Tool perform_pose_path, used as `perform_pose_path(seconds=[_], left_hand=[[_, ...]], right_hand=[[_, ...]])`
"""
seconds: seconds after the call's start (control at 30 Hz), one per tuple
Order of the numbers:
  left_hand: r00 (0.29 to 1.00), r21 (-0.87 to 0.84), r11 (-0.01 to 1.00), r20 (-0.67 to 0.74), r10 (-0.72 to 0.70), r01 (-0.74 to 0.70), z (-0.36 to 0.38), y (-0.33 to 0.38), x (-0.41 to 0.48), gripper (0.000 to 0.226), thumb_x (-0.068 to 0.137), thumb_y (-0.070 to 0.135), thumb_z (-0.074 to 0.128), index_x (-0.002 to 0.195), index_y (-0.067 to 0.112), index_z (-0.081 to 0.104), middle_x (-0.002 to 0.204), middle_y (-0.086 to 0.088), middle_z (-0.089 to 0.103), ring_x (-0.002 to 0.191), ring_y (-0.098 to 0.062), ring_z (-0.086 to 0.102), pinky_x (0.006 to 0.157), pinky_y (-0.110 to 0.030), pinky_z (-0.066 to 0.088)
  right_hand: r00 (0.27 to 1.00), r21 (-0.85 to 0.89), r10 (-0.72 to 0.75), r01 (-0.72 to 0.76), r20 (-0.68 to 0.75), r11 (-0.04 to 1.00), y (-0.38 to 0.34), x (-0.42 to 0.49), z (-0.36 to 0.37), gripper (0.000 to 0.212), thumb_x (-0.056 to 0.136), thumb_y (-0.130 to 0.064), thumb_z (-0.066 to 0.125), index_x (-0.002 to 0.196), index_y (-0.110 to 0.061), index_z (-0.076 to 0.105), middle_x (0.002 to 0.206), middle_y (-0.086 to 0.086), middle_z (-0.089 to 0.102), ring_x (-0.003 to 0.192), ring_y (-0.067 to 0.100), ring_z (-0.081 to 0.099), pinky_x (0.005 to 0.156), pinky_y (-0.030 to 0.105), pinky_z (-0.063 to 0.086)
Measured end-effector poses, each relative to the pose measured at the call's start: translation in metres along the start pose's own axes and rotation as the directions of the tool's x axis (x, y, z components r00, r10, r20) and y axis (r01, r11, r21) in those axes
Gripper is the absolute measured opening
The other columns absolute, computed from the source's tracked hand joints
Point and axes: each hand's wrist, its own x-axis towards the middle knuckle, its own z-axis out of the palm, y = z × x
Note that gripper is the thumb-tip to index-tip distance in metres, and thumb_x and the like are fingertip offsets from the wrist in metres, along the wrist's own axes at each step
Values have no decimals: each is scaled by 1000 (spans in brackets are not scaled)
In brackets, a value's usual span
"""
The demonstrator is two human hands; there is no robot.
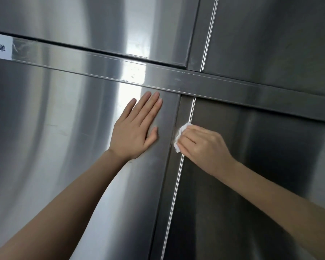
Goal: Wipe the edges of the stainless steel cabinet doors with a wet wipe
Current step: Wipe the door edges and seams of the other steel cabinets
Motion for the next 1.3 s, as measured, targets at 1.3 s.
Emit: perform_pose_path(seconds=[1.3], left_hand=[[1000, -35, 999, 21, -8, 9, 1, 1, 1, 58, 96, 30, 33, 149, 9, 33, 158, -7, 29, 148, -21, 23, 120, -41, 18]], right_hand=[[759, 282, 446, -348, -475, 894, 3, 35, 39, 4, 84, 2, 69, 83, 5, 71, 90, 13, 72, 89, 23, 69, 89, 41, 54]])
